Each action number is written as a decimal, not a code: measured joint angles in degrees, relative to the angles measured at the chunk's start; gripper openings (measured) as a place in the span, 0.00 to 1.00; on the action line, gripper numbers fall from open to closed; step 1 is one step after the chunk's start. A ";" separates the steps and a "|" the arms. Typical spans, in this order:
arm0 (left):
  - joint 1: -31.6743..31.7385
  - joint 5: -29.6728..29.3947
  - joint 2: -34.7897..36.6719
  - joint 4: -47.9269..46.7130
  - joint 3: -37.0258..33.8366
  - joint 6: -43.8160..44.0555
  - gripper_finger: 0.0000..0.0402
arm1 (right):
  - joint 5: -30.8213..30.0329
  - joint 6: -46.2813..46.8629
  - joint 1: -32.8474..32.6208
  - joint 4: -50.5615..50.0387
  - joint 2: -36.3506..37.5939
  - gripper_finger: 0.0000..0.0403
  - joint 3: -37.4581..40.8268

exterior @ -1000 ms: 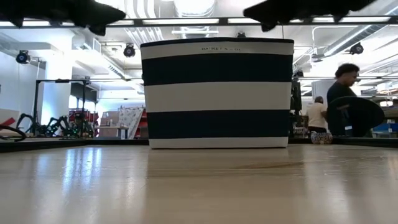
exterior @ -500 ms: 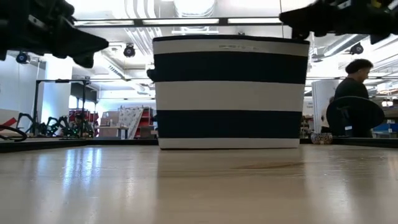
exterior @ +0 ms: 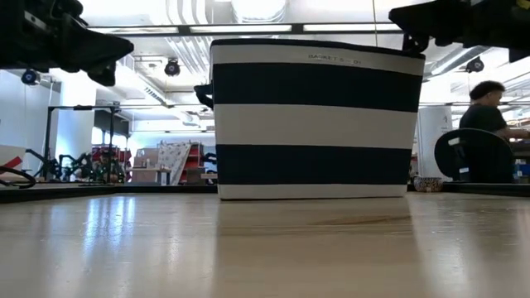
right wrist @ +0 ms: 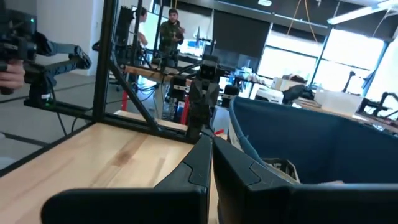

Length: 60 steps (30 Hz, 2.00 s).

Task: Sort clothes
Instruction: Adjust the blue laundry bin

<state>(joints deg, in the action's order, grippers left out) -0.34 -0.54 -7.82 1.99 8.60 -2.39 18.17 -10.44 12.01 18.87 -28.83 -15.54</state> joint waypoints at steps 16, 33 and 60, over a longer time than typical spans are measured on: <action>0.00 0.07 -0.03 -5.93 7.20 -1.55 0.05 | 1.33 3.24 0.01 -8.24 -0.59 0.00 -9.29; 0.00 -0.02 -0.42 -8.51 4.44 1.78 0.05 | 1.61 0.24 -3.64 -10.71 0.07 0.00 -4.13; 0.01 -4.11 -7.29 -5.04 3.56 2.51 0.05 | -39.49 -3.70 -24.11 -41.81 -40.69 0.00 -45.56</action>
<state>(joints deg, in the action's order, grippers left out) -0.33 -4.64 -15.11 -3.05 12.16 0.12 -21.32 -14.14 -12.10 -22.94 -69.52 -61.10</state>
